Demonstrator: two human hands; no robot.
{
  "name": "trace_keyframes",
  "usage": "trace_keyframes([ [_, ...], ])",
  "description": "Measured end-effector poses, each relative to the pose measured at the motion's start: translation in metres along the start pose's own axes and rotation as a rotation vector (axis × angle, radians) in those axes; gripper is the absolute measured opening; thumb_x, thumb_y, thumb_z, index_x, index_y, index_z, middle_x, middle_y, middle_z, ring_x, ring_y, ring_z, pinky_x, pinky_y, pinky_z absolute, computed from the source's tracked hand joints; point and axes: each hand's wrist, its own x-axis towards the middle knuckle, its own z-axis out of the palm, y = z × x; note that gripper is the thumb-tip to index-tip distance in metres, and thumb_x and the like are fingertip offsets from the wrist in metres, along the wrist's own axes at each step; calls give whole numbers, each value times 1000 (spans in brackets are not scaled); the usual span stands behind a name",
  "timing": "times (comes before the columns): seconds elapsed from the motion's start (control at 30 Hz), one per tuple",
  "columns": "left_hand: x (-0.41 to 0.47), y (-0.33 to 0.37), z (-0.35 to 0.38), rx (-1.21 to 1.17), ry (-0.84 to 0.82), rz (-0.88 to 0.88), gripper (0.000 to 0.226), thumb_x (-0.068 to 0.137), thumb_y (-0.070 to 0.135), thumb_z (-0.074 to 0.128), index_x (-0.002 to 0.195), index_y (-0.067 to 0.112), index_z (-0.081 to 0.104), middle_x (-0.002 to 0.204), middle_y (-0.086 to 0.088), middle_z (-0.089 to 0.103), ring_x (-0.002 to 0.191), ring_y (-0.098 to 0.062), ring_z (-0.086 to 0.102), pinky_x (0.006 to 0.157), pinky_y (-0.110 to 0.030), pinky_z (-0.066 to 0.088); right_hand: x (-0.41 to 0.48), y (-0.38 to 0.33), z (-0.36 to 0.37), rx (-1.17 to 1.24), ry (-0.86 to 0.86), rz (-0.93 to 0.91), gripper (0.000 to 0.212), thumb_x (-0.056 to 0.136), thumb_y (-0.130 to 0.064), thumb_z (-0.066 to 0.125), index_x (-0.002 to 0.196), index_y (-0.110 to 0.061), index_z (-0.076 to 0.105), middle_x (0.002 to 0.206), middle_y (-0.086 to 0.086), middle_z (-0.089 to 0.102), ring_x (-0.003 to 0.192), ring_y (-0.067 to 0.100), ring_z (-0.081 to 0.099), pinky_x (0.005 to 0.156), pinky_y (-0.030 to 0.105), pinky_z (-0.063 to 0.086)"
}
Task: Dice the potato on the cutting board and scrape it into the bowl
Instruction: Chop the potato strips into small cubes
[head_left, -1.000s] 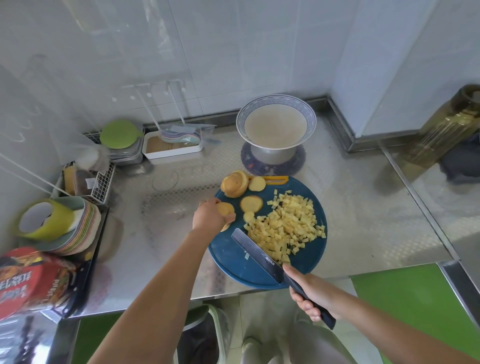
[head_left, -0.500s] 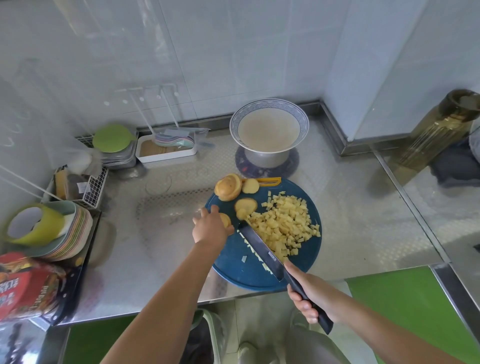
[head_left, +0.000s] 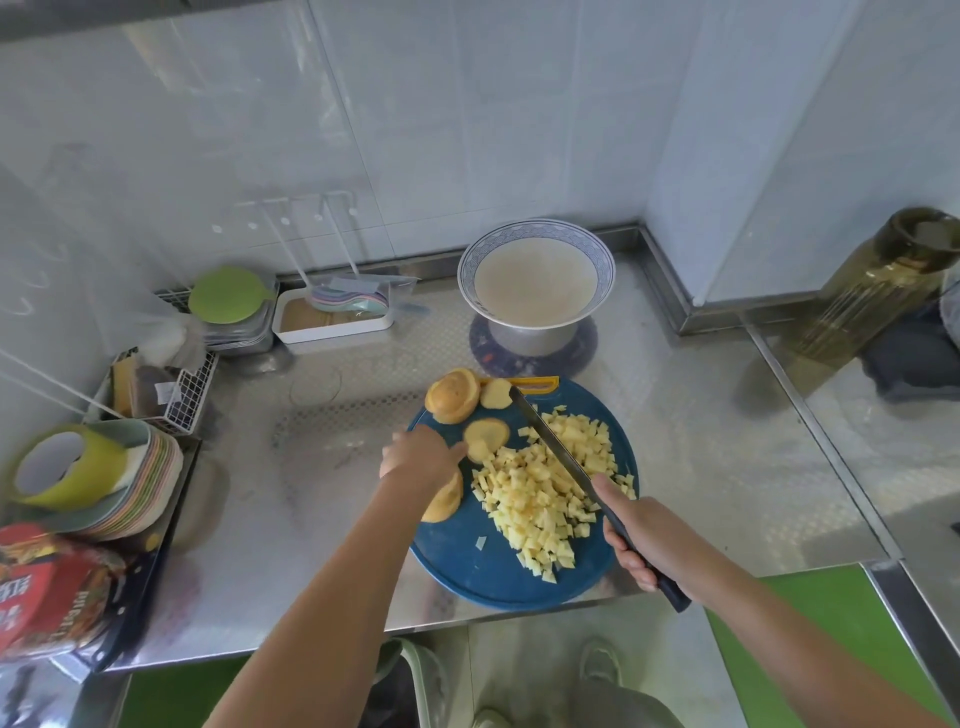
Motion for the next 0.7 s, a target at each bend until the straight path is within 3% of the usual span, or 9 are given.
trace_keyframes([
  [0.07,10,11,-16,-22,121,177,38,96,21,52,132,10,48,130,-14,45,116,-32,50,86,-36,46,4,-3,-1,-26,18,-11,68,89,-72,37,54,-14,42,44,4,42,33,17,35,41,23,36],
  [0.17,24,30,-25,58,113,495,50,89,-5,49,132,21,52,132,-5,46,118,-24,50,85,-29,42,7,-3,-2,7,15,-5,68,89,-73,39,54,-14,43,44,5,41,34,17,33,40,24,35],
  [0.3,39,41,-21,247,-101,626,53,87,5,60,136,21,50,135,-2,49,120,-21,48,95,-34,43,8,2,-5,41,12,8,69,86,-76,41,55,-15,42,46,7,40,35,17,32,41,25,34],
  [0.4,43,43,-15,313,-123,652,61,80,15,71,136,20,47,132,-3,48,117,-23,50,92,-36,44,9,6,-6,45,22,9,70,85,-77,39,54,-15,42,46,9,40,35,18,33,42,24,35],
  [0.53,41,47,-13,298,-136,624,64,77,10,74,134,17,45,125,-6,47,107,-23,54,76,-31,44,8,7,-4,50,21,6,69,87,-76,37,55,-15,41,45,7,39,34,18,32,44,26,36],
  [0.63,40,52,-14,320,-136,622,61,76,8,74,130,14,47,120,-7,53,106,-24,54,77,-31,44,9,7,-3,42,23,3,69,87,-76,38,54,-15,40,45,8,39,35,19,32,44,25,36],
  [0.7,41,53,-16,350,-105,645,59,73,12,77,125,15,50,121,-5,46,108,-23,50,80,-30,43,9,6,-1,37,22,8,70,87,-76,38,53,-15,41,45,9,38,35,19,32,43,25,36],
])
